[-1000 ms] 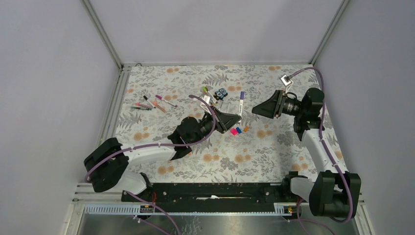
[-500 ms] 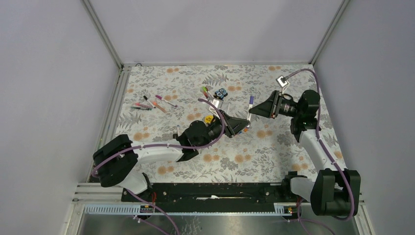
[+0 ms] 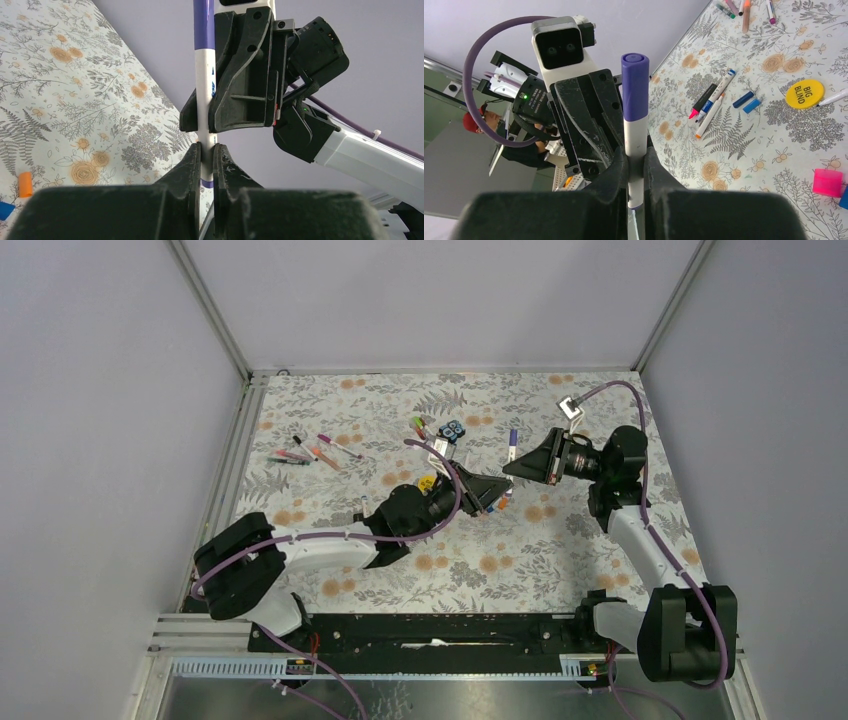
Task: Open the pen caps
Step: Open the pen cap from the pen.
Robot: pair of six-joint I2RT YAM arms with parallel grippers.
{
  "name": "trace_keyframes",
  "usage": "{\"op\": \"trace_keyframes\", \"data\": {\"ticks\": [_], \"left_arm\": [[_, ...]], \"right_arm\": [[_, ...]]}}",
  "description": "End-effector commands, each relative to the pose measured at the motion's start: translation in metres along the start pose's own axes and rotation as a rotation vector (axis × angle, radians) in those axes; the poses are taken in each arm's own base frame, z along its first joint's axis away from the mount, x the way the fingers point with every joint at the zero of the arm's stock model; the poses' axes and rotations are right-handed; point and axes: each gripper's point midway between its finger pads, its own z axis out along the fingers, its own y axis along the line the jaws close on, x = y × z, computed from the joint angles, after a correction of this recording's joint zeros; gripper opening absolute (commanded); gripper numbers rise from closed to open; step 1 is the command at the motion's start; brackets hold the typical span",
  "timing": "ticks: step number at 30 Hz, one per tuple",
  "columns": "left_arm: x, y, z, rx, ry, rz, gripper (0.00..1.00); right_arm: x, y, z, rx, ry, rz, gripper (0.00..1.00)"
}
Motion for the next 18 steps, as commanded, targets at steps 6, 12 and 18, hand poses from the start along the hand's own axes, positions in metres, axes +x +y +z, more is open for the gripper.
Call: {"op": "trace_keyframes", "data": {"ticks": [6, 12, 18], "left_arm": [[-0.014, -0.021, -0.007, 0.048, -0.021, 0.044, 0.55], [-0.044, -0.021, -0.034, 0.015, -0.080, 0.185, 0.99], [-0.060, -0.018, -0.043, 0.144, 0.027, 0.112, 0.99]], "right_arm": [[0.014, 0.005, -0.002, -0.034, 0.058, -0.105, 0.00], [0.034, 0.000, -0.007, -0.061, 0.113, -0.189, 0.00], [0.053, -0.008, -0.012, -0.066, 0.148, -0.225, 0.00]]}}
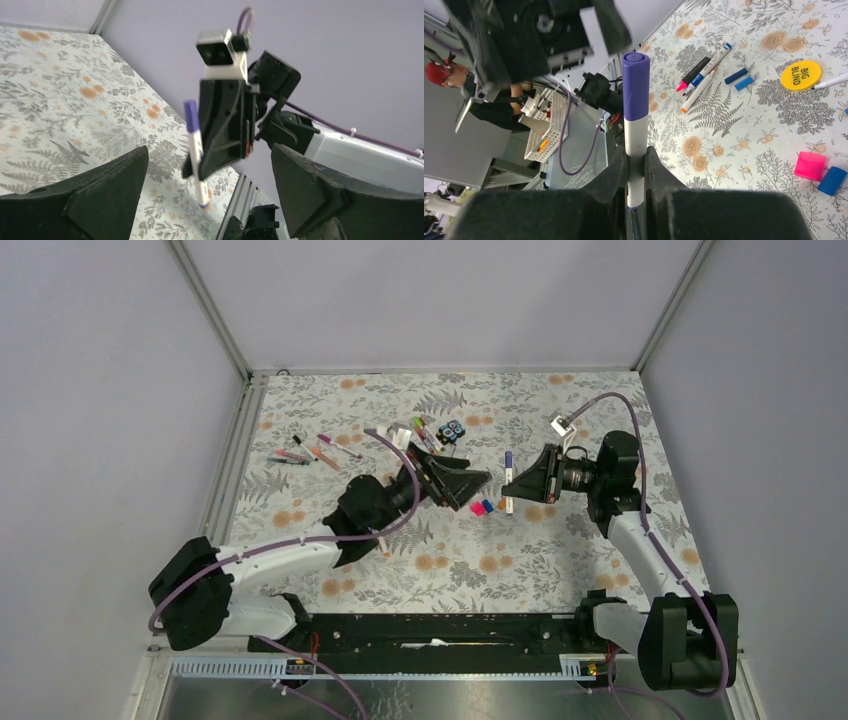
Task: Open the pen caps
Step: Open the pen cap from the pen.
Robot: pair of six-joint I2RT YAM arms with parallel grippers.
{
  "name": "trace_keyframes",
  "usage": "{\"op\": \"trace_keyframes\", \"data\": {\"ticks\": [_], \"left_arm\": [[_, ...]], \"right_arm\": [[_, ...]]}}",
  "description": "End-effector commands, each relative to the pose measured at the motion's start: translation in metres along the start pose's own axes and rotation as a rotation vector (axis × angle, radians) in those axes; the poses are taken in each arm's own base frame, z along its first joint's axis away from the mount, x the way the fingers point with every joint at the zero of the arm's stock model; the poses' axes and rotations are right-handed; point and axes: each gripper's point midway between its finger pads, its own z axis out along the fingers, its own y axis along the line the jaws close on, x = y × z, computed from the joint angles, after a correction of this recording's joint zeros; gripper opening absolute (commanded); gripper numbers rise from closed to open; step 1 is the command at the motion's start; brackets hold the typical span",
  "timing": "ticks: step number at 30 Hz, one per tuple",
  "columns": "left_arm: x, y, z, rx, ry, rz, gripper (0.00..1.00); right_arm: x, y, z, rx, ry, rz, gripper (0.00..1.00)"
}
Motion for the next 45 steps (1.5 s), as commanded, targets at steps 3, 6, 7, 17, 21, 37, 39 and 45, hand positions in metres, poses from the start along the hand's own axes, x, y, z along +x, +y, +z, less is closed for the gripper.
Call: {"op": "trace_keyframes", "data": {"ticks": [3, 6, 7, 17, 21, 37, 39, 45], "left_arm": [[-0.012, -0.005, 0.000, 0.183, 0.120, -0.120, 0.99], [-0.005, -0.008, 0.011, 0.219, 0.189, -0.177, 0.99], [-0.002, -0.009, 0.015, 0.228, 0.213, -0.190, 0.99], [0.018, -0.004, 0.037, 0.268, 0.278, -0.273, 0.87], [0.021, -0.006, 0.043, 0.290, 0.281, -0.283, 0.76], [0.033, -0.014, 0.054, 0.329, 0.308, -0.308, 0.18], [0.032, -0.015, 0.054, 0.339, 0.305, -0.312, 0.03], [-0.002, -0.015, 0.064, 0.336, 0.189, -0.268, 0.00]], "right_arm": [[0.026, 0.008, -0.004, -0.070, 0.059, -0.106, 0.00], [0.030, 0.010, -0.005, -0.090, 0.070, -0.108, 0.00], [0.031, 0.009, -0.005, -0.091, 0.071, -0.103, 0.00], [0.034, 0.003, -0.004, -0.084, 0.077, -0.058, 0.00], [0.035, 0.002, -0.004, -0.084, 0.079, -0.041, 0.00], [0.036, -0.001, -0.004, -0.084, 0.084, -0.007, 0.00], [0.037, -0.002, -0.003, -0.086, 0.086, -0.004, 0.00], [0.042, -0.003, -0.003, -0.091, 0.092, 0.016, 0.00]]}}
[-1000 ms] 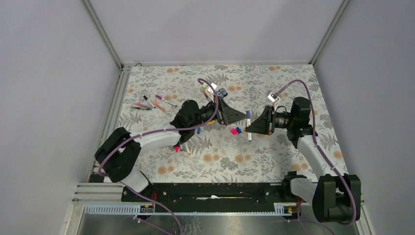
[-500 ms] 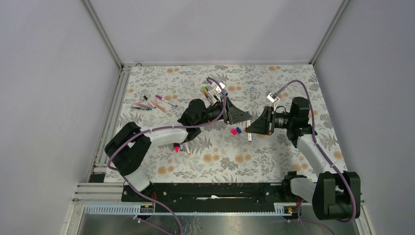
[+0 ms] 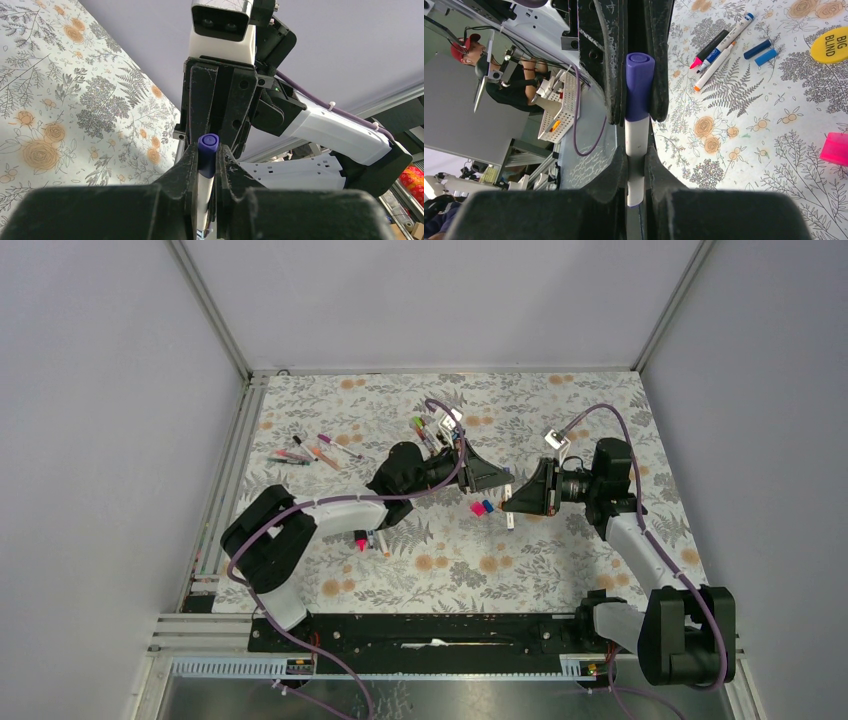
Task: Open the pen caps
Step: Open the pen cap from the pen.
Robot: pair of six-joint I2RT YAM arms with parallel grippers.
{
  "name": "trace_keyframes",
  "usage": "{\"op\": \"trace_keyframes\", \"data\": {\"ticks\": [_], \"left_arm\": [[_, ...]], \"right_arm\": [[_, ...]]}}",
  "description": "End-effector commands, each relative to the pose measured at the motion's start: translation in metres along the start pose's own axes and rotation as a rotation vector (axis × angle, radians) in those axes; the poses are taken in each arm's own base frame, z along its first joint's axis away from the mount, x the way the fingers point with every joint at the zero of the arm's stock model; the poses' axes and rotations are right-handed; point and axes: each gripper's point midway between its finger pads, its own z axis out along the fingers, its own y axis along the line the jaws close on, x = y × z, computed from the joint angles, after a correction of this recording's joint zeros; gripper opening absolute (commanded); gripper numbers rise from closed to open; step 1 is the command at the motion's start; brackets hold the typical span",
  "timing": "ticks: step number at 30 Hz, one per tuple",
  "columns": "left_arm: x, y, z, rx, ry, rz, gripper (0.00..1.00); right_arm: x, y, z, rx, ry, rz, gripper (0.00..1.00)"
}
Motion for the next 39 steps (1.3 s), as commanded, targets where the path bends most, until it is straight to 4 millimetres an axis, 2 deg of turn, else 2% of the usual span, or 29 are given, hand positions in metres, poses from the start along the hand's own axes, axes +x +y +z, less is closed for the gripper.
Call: {"op": "trace_keyframes", "data": {"ticks": [1, 9, 14, 19, 25, 34, 39], "left_arm": [[-0.059, -0.058, 0.005, 0.158, -0.156, 0.123, 0.00], [-0.144, -0.077, -0.005, 0.191, -0.365, 0.231, 0.00], [-0.178, -0.087, -0.012, 0.190, -0.462, 0.290, 0.00], [-0.198, -0.099, -0.016, 0.184, -0.527, 0.372, 0.00], [-0.213, -0.112, -0.025, 0.174, -0.597, 0.457, 0.00], [-0.252, -0.131, -0.055, 0.188, -0.706, 0.505, 0.00], [-0.263, -0.137, -0.058, 0.190, -0.732, 0.506, 0.00]], "right_arm": [[0.007, 0.000, 0.002, -0.025, 0.016, -0.017, 0.00], [0.025, 0.000, 0.003, -0.046, 0.036, 0.026, 0.00], [0.033, -0.002, 0.006, -0.053, 0.049, 0.053, 0.00], [0.034, -0.004, 0.008, -0.058, 0.059, 0.077, 0.00], [0.036, -0.005, 0.010, -0.061, 0.066, 0.104, 0.00], [0.040, -0.005, 0.012, -0.063, 0.075, 0.119, 0.00], [0.041, -0.005, 0.013, -0.064, 0.079, 0.124, 0.00]]}}
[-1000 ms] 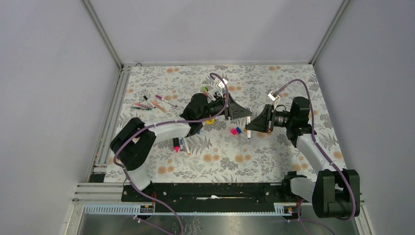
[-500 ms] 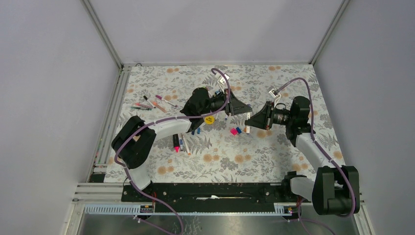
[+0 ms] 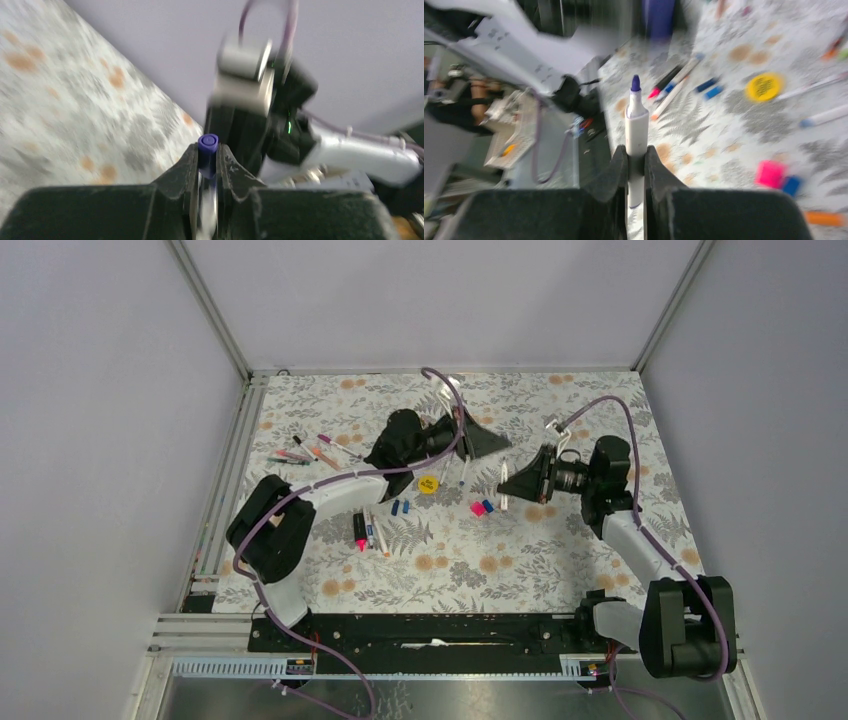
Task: Open the pen caps
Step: Open the pen cap from the pen, then place the pen cap at the center of the board.
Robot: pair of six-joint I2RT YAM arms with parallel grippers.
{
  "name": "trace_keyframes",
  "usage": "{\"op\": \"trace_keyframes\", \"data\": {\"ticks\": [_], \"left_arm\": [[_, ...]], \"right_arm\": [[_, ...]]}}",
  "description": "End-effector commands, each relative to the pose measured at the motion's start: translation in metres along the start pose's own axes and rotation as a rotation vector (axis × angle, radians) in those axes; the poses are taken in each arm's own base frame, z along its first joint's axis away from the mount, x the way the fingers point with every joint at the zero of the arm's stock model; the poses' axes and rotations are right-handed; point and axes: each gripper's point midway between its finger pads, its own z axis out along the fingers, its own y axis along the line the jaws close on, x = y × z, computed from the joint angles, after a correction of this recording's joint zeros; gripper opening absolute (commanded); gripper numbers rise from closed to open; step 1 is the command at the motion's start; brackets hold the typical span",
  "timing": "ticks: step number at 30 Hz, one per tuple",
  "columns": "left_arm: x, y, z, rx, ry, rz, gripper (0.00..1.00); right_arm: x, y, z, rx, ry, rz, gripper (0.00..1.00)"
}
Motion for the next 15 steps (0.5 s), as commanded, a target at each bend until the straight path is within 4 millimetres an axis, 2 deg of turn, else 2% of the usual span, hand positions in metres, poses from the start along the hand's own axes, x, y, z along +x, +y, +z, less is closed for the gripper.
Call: {"op": "trace_keyframes", "data": {"ticks": [1, 7, 10, 12, 15], "left_arm": [[-0.229, -0.117, -0.069, 0.158, -0.756, 0.349, 0.00], [-0.233, -0.123, -0.071, 0.177, -0.770, 0.341, 0.00], [-0.227, -0.122, -0.070, 0.173, -0.739, 0.342, 0.00], [-0.216, -0.115, -0.073, 0.149, -0.698, 0.329, 0.00], [-0.193, -0.091, -0.079, 0.053, -0.611, 0.284, 0.00]], "right_arm": [[0.070, 0.036, -0.008, -0.205, 0.201, 0.267, 0.00], [0.071, 0.037, -0.007, -0.206, 0.204, 0.267, 0.00], [0.069, 0.038, -0.007, -0.210, 0.200, 0.245, 0.00], [0.066, 0.040, -0.007, -0.212, 0.193, 0.211, 0.00], [0.059, 0.037, -0.011, -0.183, 0.166, 0.157, 0.00]]}}
